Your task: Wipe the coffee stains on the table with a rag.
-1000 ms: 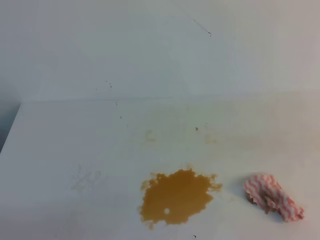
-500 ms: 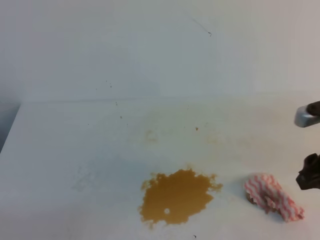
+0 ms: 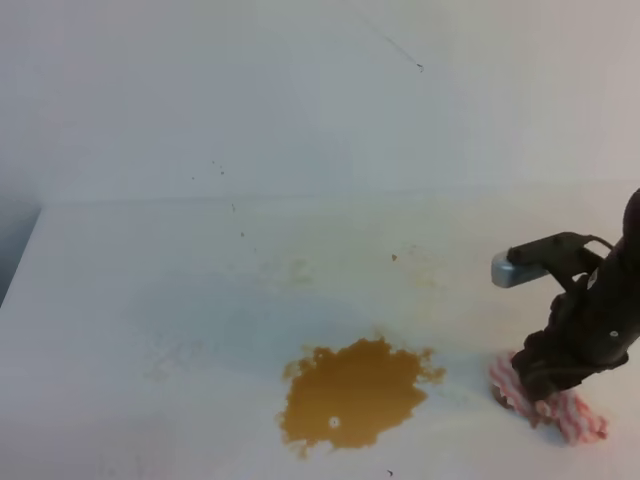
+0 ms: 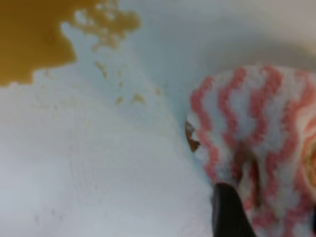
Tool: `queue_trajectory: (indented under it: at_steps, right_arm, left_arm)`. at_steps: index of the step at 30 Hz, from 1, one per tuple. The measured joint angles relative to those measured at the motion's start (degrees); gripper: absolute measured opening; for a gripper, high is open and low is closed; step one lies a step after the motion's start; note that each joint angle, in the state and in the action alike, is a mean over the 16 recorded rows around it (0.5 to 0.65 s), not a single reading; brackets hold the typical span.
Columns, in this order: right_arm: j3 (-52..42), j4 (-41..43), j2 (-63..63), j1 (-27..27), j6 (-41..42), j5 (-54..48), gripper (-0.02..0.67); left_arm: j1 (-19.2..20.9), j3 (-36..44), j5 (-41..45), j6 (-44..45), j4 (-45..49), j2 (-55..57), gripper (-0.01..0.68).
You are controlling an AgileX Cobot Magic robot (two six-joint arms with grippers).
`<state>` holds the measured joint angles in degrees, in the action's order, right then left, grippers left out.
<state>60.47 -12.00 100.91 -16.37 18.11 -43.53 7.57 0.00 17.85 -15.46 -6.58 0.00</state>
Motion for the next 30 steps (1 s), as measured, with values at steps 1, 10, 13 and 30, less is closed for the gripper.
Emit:
queue_trajectory:
  at_steps: [1, 10, 13, 30]
  right_arm:
    - [0.23, -0.09, 0.8, -0.07, -0.06, -0.11, 0.302]
    - [1.03, -1.87, 4.37, -0.14, 0.23, -1.8, 0.093]
    - [1.32, -3.08, 4.49, -0.14, 0.77, -2.34, 0.045]
    - [11.54, -20.26, 2.01, -4.14, 9.67, -6.55, 0.012]
  left_arm:
    - [0.0, 0.0, 0.0, 0.0, 0.0, 0.0, -0.001]
    - [0.0, 0.0, 0.0, 0.0, 0.0, 0.0, -0.001]
    - [0.0, 0.0, 0.0, 0.0, 0.0, 0.0, -0.001]
    - [0.0, 0.0, -0.1, 0.0, 0.0, 0.0, -0.001]
